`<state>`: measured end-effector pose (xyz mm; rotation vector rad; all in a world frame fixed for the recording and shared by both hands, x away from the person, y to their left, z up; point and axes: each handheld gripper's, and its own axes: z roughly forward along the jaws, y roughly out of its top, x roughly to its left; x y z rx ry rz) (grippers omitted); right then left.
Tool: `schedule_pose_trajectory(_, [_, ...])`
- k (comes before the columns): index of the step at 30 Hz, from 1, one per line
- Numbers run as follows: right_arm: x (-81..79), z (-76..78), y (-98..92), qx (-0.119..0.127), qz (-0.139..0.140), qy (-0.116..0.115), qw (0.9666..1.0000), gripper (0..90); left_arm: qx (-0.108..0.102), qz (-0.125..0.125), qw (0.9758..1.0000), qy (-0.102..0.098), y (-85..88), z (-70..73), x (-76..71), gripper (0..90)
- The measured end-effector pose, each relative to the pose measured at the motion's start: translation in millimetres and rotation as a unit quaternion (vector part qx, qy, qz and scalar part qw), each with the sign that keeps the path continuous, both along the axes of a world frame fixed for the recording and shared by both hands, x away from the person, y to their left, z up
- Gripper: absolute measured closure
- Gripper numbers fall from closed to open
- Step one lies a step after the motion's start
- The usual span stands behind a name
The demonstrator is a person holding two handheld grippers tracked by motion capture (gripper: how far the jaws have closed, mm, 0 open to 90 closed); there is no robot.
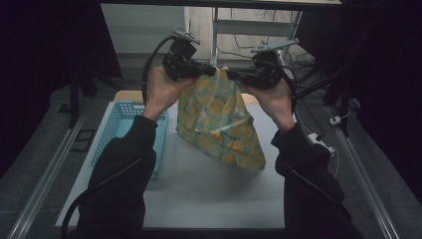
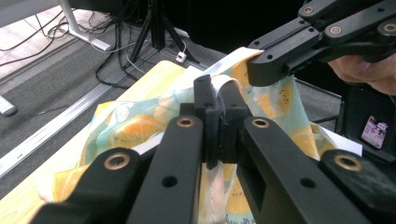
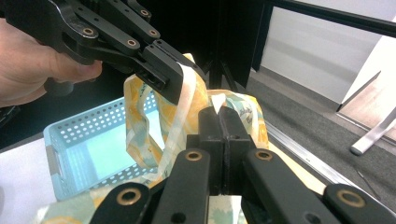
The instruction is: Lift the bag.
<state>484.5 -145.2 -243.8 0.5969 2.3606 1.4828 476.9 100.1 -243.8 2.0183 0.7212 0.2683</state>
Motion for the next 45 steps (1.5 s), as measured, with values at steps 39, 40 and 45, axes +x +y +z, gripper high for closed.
schedule_pose_trajectory(39, [-11.1,-52.8,-20.4,-0.014,-0.024,0.019,0.9994,33.5,0.026,0.000,0.9997,0.004,26.2,-68.4,-37.3,4.4])
schedule_pose_trajectory(40, [-11.9,-55.7,-20.5,-0.014,-0.024,0.020,0.9994,31.5,0.024,-0.001,0.9997,0.004,26.3,-71.7,-39.4,3.5])
schedule_pose_trajectory(45, [-17.9,-69.3,-21.5,-0.013,-0.020,0.021,0.9995,24.7,0.026,-0.012,0.9996,0.004,27.6,-87.7,-50.0,0.0])
